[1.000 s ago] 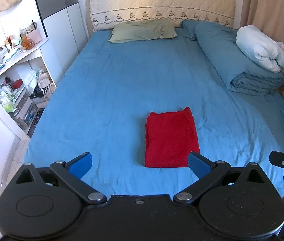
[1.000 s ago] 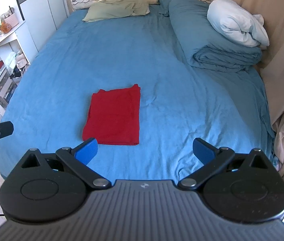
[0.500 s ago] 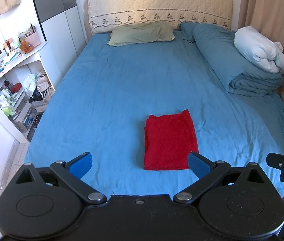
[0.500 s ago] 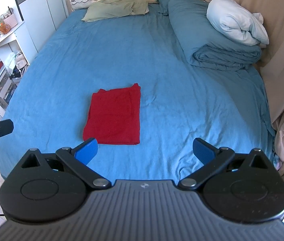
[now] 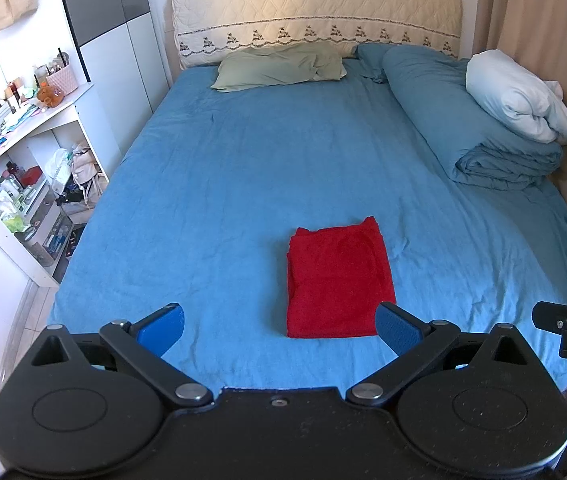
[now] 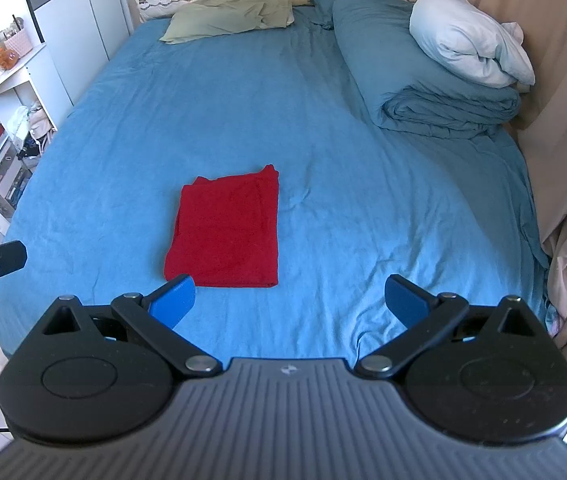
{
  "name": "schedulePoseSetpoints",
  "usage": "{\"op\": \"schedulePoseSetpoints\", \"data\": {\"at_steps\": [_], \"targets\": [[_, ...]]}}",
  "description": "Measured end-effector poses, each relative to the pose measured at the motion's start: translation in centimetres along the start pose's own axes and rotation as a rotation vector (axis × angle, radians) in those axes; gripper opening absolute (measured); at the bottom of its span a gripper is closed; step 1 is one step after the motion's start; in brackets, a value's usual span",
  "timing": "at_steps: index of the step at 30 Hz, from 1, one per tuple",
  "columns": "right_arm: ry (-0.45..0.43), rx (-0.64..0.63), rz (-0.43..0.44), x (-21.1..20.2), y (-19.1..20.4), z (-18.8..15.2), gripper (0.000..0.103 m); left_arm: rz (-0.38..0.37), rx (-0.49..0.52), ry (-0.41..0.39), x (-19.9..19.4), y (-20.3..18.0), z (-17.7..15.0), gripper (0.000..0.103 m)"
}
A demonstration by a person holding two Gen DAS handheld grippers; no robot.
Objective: Fold small clothes
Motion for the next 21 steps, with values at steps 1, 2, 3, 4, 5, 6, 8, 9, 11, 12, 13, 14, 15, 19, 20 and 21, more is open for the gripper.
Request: {"op": "schedulePoseSetpoints", "data": {"at_steps": [1, 2, 3, 4, 5, 6, 8, 9, 11, 12, 13, 14, 15, 19, 20, 21], "targets": [[0.000, -0.001, 0.000, 0.01, -0.03, 0.01, 0.103, -0.001, -0.001, 0.000, -0.01, 0.00, 0.00, 0.103], [0.000, -0.001, 0.000, 0.02, -0.05, 0.01, 0.103, 0.000, -0.001, 0.000, -0.02, -0.02, 0.03, 0.103], [0.000, -0.001, 0.000, 0.04, -0.07, 0.01, 0.103, 0.000, 0.001, 0.000, 0.00, 0.04, 0.00, 0.103], [0.000, 0.000, 0.000, 0.02, -0.06, 0.01, 0.103, 0.001, 0.001, 0.000, 0.00, 0.03, 0.01, 0.103], [0.000, 0.000, 0.001, 0.04, -0.09, 0.02, 0.103, 0.000, 0.000, 0.000, -0.01, 0.05, 0.00, 0.103], [0.000, 0.002, 0.000, 0.02, -0.09, -0.03, 0.103, 0.000, 0.001, 0.000, -0.02, 0.03, 0.03, 0.103], [0.000, 0.001, 0.000, 0.03, -0.16, -0.01, 0.103, 0.004, 0.002, -0.001, -0.01, 0.00, 0.05, 0.103], [0.000, 0.000, 0.001, 0.04, -0.20, 0.00, 0.103, 0.005, 0.001, -0.002, -0.02, 0.00, 0.04, 0.103], [0.000, -0.001, 0.002, 0.05, -0.22, 0.01, 0.103, 0.006, 0.002, -0.001, 0.00, 0.20, -0.02, 0.103], [0.000, 0.000, 0.001, 0.03, -0.16, -0.01, 0.103, 0.003, 0.000, -0.004, -0.01, 0.21, 0.02, 0.103], [-0.001, 0.000, 0.001, 0.02, -0.14, -0.01, 0.103, 0.002, -0.003, -0.005, 0.00, 0.25, -0.04, 0.103], [-0.001, 0.001, 0.001, 0.03, -0.12, 0.00, 0.103, 0.007, -0.008, -0.004, 0.02, 0.38, -0.04, 0.103], [-0.001, 0.002, 0.001, 0.03, -0.11, -0.02, 0.103, 0.008, -0.013, -0.001, 0.07, 0.47, -0.03, 0.103], [-0.001, 0.015, 0.003, 0.13, -0.33, 0.00, 0.103, -0.012, -0.030, -0.001, 0.20, 0.80, -0.18, 0.103], [0.000, 0.019, 0.003, 0.21, -0.38, -0.01, 0.103, -0.013, -0.032, -0.002, 0.28, 0.90, -0.12, 0.103], [0.000, 0.024, 0.002, 0.27, -0.45, 0.02, 0.103, -0.011, -0.032, -0.001, 0.38, 0.89, -0.06, 0.103]]}}
Point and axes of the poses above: each gripper's, at about its wrist camera, not at the fingertips, and x roughly the way its jaws point, y to its left, z to its top, the point moved 7 cm from there along x, roughly the way its jaws point, and after that the axes turned 2 degrees about z, right-handed, at the moved point
